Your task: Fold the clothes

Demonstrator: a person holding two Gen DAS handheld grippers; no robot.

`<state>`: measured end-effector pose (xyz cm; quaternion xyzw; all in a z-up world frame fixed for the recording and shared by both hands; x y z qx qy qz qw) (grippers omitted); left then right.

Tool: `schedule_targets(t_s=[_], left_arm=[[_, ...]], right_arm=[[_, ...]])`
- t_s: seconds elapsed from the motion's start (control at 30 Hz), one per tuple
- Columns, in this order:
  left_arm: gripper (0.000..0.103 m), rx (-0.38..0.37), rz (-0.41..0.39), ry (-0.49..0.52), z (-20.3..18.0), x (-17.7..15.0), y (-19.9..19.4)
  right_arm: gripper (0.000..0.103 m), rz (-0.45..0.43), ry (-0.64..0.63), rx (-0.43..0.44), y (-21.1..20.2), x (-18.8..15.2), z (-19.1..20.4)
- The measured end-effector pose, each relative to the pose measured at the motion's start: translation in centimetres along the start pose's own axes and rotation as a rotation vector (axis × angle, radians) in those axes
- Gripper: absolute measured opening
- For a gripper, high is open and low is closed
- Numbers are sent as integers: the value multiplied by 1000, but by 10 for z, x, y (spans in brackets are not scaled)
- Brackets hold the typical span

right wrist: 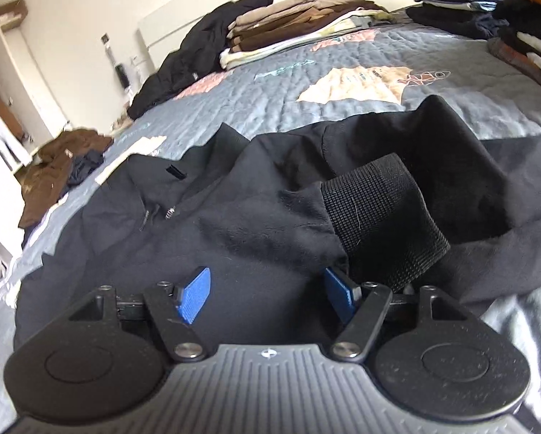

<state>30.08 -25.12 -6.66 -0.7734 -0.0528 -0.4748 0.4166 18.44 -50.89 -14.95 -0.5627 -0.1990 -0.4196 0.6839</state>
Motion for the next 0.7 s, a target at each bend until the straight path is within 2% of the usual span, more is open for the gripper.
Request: schedule_targets(t_s=[0.03,0.07,0.1,0.17,0.23,0.27,0.3,0.47,0.57,0.6,0.63,0.67,0.7], left_arm=[[49,-45,21,-82,5,0,7],[45,-61,44,-120,9,1,17],[45,-56,66,-142,12,2,28],[45,15,106,-122,21,5,53],[46,77,154,-29,30,13,70],[46,84,186,15,33,15,74],[48,72,214,52,35,16,75],[75,52,377,292,32,-7,83],[79,49,453,355,31,-20,96],[77,32,460,343,31,-21,98],[59,16,466,332,30,-22,99],[29,-1,472,320,30,-23,101],[16,-10,468,309,31,-22,101]], right_arm=[[69,3,-3,2,0,0,-1],[69,5,-6,5,0,0,-2],[69,8,-9,7,-1,0,-2],[69,13,-16,12,-1,1,-4],[69,18,-24,16,-2,1,-5],[69,20,-42,14,-2,0,-4],[69,23,-60,12,-2,0,-3],[69,29,-121,30,-4,-1,-1],[69,23,-125,44,-5,-2,-2],[69,22,-129,45,-5,-2,-2],[69,22,-133,46,-5,-2,-1],[69,21,-133,47,-4,-1,-2],[69,19,-130,48,-4,-1,-2]])
Point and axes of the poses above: each gripper's, at about its wrist camera, not at the fingertips, and y roughly the way its jaws point, z to its left, x to its top, the point moved 8 cm from there along y, roughly the way its jaws point, and after that the axes turned 8 degrees about -y, right-handed, at the moved point
